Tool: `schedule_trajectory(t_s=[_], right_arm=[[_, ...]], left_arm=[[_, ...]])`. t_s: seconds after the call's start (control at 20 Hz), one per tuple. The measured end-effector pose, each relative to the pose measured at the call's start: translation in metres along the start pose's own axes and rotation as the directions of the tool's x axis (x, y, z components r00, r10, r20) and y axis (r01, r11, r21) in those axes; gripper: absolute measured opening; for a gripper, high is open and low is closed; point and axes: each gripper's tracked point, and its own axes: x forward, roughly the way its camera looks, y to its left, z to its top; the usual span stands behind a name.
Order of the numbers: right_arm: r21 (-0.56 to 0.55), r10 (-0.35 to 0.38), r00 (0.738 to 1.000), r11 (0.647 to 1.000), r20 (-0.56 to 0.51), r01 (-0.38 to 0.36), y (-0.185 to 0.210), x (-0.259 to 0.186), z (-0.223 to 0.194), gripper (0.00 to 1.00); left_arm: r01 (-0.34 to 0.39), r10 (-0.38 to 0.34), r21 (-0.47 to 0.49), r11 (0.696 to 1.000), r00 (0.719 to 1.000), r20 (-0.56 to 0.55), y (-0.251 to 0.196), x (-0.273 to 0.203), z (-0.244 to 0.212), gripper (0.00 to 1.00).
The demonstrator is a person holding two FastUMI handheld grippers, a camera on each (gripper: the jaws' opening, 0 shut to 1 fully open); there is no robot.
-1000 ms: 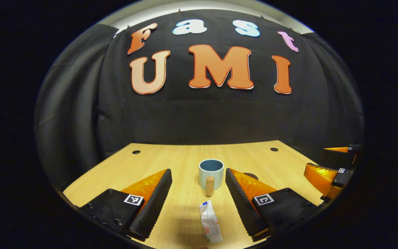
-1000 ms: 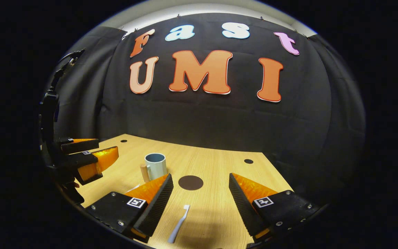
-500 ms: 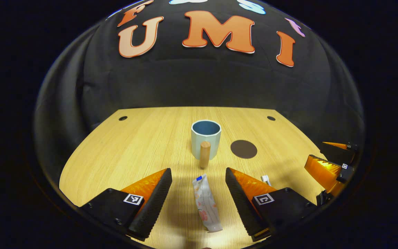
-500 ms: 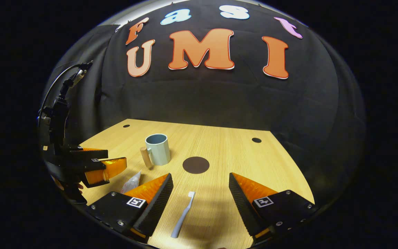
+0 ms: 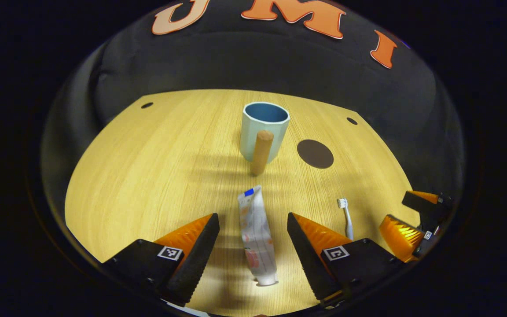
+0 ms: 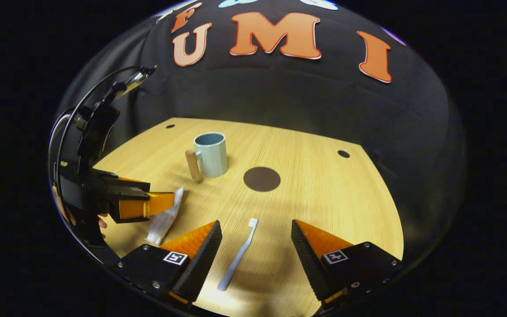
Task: Put the toothbrush and toothpaste on the desktop into the cup, then pick up the cup and place it on the coaster on the desktop.
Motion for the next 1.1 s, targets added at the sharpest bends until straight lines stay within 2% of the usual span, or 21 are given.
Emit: schedule_trajectory(t_s=[0.1,0.25,0.7,0.75,0.8,0.9,0.95,1.0,1.05,1.1], right_arm=[[-0.008,0.023,0.997,1.000,-0.078,-0.024,0.007,0.006,-0.018,0.94],[0.018,0.060,0.989,0.998,-0.133,-0.058,0.014,0.009,-0.029,0.84],[0.042,0.055,0.960,0.998,-0.274,-0.046,0.014,0.026,-0.052,0.75],[0.045,0.054,0.954,0.998,-0.293,-0.042,0.015,0.028,-0.056,0.71],[0.042,0.051,0.947,0.998,-0.318,-0.039,0.014,0.028,-0.061,0.69],[0.034,0.051,0.936,0.999,-0.349,-0.041,0.017,0.031,-0.065,0.66],[0.043,0.060,0.930,0.998,-0.362,-0.048,0.020,0.033,-0.066,0.62],[0.057,0.071,0.925,0.997,-0.373,-0.054,0.023,0.036,-0.067,0.60],[0.073,0.079,0.918,0.996,-0.388,-0.055,0.024,0.038,-0.068,0.53],[0.088,0.080,0.912,0.995,-0.403,-0.048,0.022,0.040,-0.069,0.56]], left_arm=[[0.018,-0.018,-0.001,1.000,0.999,-0.041,0.000,0.003,-0.009,1.00],[0.005,-0.004,0.009,1.000,0.997,-0.075,0.004,0.005,-0.012,1.00],[-0.018,0.027,0.052,0.998,0.981,-0.192,0.008,0.007,-0.026,0.98],[-0.021,0.032,0.056,0.998,0.978,-0.208,0.006,0.006,-0.026,0.94],[-0.025,0.037,0.057,0.998,0.975,-0.217,0.006,0.007,-0.028,0.84],[-0.017,0.029,0.053,0.998,0.970,-0.242,0.003,0.007,-0.030,0.87],[-0.017,0.029,0.050,0.999,0.967,-0.252,0.001,0.008,-0.032,0.82],[-0.011,0.020,0.032,0.999,0.963,-0.268,-0.002,0.011,-0.035,0.74],[-0.021,0.027,0.025,0.999,0.956,-0.291,-0.001,0.012,-0.038,0.66],[-0.025,0.029,0.018,1.000,0.952,-0.304,0.000,0.012,-0.041,0.58]])
